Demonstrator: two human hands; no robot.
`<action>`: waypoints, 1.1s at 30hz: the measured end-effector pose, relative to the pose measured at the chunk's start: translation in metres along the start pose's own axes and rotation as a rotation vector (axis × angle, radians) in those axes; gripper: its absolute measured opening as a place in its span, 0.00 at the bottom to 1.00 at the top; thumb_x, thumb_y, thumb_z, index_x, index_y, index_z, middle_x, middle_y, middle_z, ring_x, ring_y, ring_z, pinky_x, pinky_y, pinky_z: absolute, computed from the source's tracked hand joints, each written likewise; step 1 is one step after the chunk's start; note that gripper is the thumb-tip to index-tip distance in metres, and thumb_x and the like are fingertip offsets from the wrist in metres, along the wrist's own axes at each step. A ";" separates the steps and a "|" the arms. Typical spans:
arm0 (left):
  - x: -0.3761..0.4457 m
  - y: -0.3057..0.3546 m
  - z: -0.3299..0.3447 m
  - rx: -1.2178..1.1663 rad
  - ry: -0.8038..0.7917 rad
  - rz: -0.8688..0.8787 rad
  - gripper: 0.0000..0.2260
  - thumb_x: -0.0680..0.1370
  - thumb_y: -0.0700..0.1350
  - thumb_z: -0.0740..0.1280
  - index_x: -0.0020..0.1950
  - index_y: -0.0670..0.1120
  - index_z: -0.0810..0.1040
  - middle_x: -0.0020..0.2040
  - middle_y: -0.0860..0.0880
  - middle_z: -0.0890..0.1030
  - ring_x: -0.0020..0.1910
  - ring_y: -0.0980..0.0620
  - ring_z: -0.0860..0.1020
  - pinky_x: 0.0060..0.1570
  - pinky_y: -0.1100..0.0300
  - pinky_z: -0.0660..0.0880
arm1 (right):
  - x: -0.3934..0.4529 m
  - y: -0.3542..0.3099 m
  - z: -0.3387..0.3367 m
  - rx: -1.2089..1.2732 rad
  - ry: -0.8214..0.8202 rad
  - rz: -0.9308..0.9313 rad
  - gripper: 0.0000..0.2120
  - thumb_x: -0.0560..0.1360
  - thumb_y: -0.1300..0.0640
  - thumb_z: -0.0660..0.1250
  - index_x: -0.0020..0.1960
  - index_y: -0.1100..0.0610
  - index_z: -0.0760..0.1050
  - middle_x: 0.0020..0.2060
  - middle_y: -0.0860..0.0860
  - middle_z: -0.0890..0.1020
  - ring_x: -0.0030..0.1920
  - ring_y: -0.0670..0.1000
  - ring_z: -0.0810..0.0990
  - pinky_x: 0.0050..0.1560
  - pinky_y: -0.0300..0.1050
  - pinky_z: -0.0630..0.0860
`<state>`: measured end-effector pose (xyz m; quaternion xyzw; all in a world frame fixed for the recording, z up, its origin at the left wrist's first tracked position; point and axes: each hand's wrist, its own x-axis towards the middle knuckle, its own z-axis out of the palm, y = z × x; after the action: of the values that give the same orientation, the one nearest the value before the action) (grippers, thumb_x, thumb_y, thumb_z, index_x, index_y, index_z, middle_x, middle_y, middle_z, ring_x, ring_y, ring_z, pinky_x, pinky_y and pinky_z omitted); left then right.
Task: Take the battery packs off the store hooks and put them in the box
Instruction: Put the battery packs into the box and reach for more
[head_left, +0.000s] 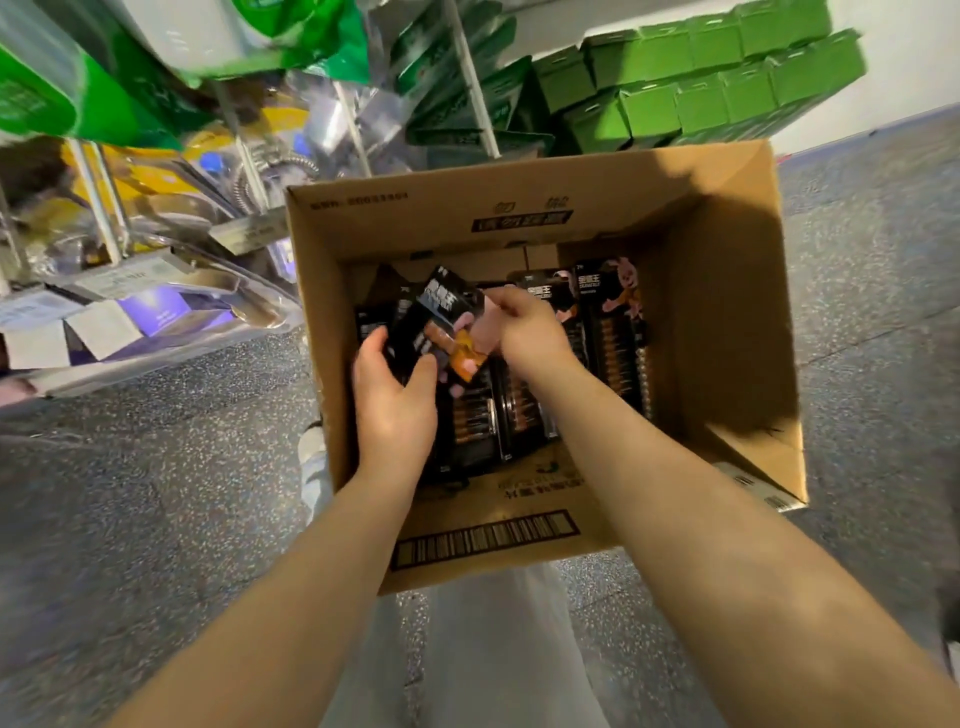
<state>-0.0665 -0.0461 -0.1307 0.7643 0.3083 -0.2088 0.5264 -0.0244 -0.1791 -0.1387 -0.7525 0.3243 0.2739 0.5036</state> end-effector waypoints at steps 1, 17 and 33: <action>0.002 0.000 0.002 0.045 -0.025 0.028 0.28 0.79 0.46 0.68 0.77 0.48 0.62 0.74 0.50 0.67 0.71 0.53 0.67 0.72 0.53 0.66 | -0.005 0.004 -0.012 0.001 -0.005 -0.010 0.18 0.81 0.62 0.56 0.69 0.58 0.72 0.67 0.54 0.74 0.67 0.52 0.71 0.66 0.47 0.69; 0.006 -0.012 0.042 0.050 -0.454 -0.111 0.10 0.77 0.45 0.71 0.54 0.57 0.74 0.52 0.54 0.82 0.52 0.53 0.82 0.53 0.50 0.80 | 0.009 0.096 -0.074 0.067 0.413 0.593 0.27 0.79 0.48 0.59 0.73 0.61 0.63 0.69 0.59 0.69 0.67 0.61 0.68 0.69 0.55 0.65; 0.017 -0.012 0.036 -0.017 -0.288 -0.030 0.08 0.80 0.45 0.68 0.56 0.54 0.73 0.49 0.56 0.80 0.50 0.56 0.81 0.50 0.56 0.79 | 0.017 0.115 -0.065 -0.229 0.404 0.403 0.18 0.78 0.51 0.65 0.64 0.58 0.71 0.63 0.57 0.70 0.63 0.60 0.71 0.62 0.54 0.69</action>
<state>-0.0620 -0.0728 -0.1626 0.7173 0.2425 -0.3217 0.5685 -0.0960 -0.2758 -0.1954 -0.7641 0.5276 0.2481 0.2762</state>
